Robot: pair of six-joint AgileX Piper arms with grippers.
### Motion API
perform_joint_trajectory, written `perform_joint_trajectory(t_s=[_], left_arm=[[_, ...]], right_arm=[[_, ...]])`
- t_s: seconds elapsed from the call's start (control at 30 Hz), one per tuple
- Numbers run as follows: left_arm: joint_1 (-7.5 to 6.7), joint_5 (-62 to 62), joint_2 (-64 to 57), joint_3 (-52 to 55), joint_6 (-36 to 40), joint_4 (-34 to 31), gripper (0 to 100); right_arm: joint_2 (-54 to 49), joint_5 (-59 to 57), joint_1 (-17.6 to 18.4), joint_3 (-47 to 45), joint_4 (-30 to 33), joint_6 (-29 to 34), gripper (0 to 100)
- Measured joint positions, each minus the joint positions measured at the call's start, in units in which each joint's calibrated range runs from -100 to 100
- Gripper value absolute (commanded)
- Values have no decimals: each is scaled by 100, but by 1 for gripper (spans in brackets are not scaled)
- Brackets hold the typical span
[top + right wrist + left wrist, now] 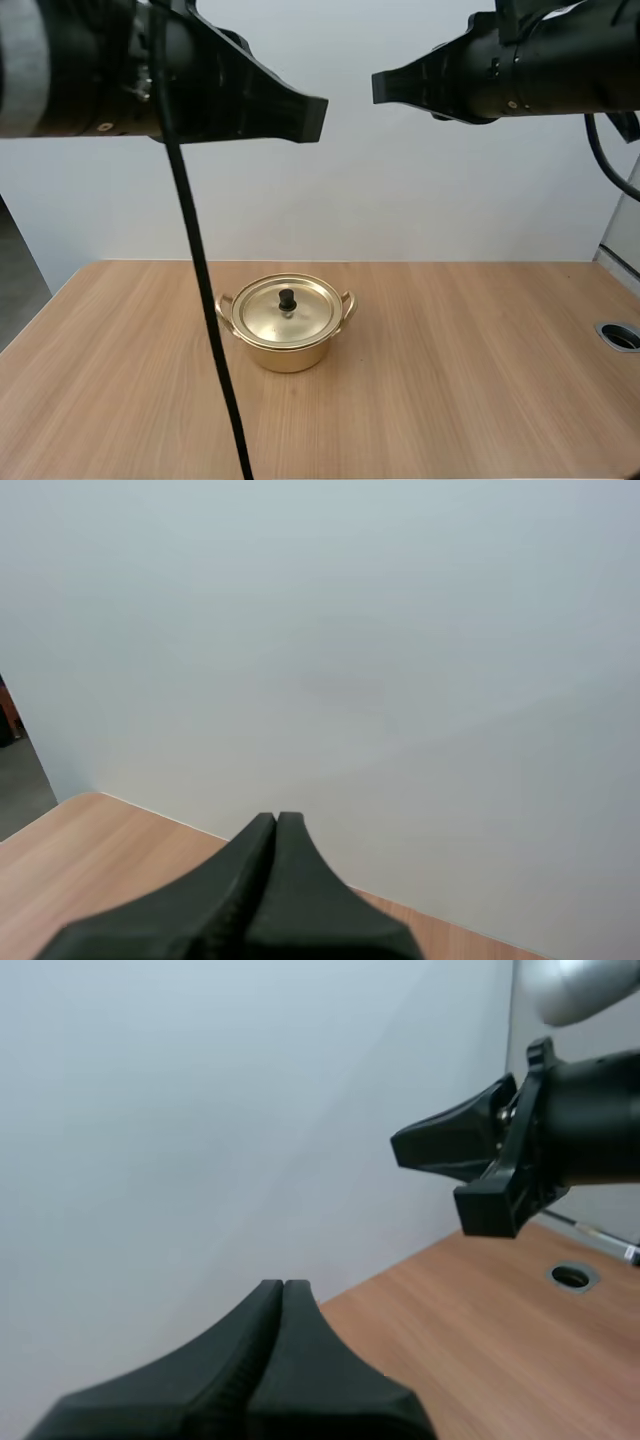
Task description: Open the pot, put the car inside, and close it
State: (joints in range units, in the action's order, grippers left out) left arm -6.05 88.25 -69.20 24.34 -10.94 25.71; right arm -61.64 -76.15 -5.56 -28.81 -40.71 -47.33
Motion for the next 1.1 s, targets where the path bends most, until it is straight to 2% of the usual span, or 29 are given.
perform_joint_trajectory(t_s=[0.13,0.27,0.37,0.5,0.67,0.8,0.9,1.1], left_arm=[[108,722,-771,280,368,-68,0],[333,786,-1535,898,865,-508,0],[517,298,-2119,1514,984,-590,0],[784,-751,-2514,2315,821,-519,0],[1077,-2075,-2290,3330,577,-79,0],[1117,-3127,-2079,4126,11,569,0],[1117,-3898,-2067,4698,-402,750,0],[1117,-5467,-2033,5533,-524,690,0]], right_arm=[[-768,-45,0,-499,-317,0,0],[-1537,137,-13,-1234,-394,-209,0],[-2088,744,-129,-1826,-394,-311,0],[-2873,1749,-491,-2605,-419,-311,0],[-3343,2261,-1063,-3230,-961,-541,0],[-3329,1827,-1516,-3277,-1628,-1074,0],[-3329,1007,-1874,-3277,-2161,-1343,0],[-3329,36,-2540,-3277,-2968,-1185,0]])
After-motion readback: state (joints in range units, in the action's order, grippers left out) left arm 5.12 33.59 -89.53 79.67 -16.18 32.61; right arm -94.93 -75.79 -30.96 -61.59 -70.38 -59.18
